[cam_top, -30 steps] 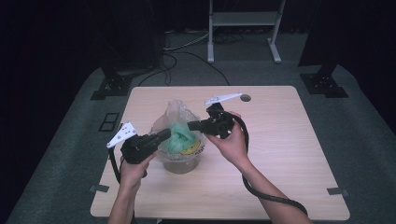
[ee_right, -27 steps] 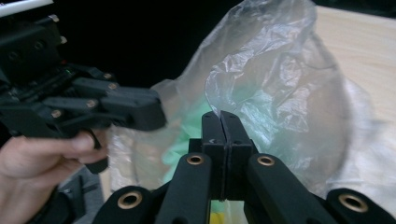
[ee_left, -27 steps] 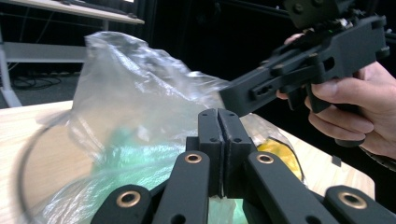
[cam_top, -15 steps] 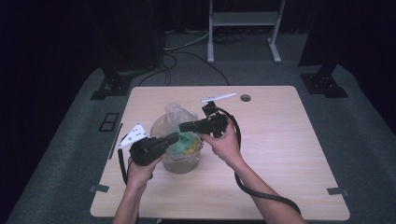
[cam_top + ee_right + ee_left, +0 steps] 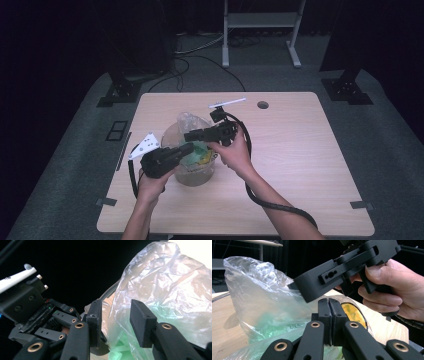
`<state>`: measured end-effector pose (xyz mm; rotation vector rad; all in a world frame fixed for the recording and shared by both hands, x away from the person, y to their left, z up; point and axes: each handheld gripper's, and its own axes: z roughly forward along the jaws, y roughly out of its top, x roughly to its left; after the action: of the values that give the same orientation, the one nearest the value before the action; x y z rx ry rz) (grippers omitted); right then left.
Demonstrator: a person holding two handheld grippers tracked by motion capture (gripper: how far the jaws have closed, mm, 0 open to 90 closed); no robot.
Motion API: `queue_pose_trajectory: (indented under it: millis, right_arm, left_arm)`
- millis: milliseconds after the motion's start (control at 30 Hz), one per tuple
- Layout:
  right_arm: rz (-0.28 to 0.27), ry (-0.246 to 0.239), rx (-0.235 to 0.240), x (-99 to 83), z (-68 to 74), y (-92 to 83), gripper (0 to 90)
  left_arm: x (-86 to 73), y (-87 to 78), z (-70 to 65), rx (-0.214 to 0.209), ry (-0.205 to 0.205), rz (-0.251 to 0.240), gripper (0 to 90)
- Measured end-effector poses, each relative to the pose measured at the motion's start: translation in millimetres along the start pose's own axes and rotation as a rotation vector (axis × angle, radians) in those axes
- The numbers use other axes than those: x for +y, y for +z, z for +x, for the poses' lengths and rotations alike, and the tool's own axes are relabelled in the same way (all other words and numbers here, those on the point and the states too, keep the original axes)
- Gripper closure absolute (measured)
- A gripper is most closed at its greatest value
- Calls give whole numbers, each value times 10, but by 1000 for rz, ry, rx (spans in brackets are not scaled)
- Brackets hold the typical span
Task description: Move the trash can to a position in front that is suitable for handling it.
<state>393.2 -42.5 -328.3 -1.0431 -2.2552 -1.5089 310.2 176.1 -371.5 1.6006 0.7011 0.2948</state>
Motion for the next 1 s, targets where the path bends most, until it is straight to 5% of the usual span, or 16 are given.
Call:
queue_pose_trajectory:
  millis: [100,300,667,1000]
  right_arm:
    - [13,-17,-28,18,29,25,648]
    - [33,-65,-140,22,34,63,898]
    - [4,-44,-139,-23,-52,-35,900]
    - [-31,-53,-130,-55,-93,-221,900]
  left_arm:
    - [-2,7,-5,1,3,4,889]
    - [11,8,-16,2,2,9,808]
    - [87,-136,41,32,-24,-28,572]
    - [145,-349,166,177,-24,-69,382]
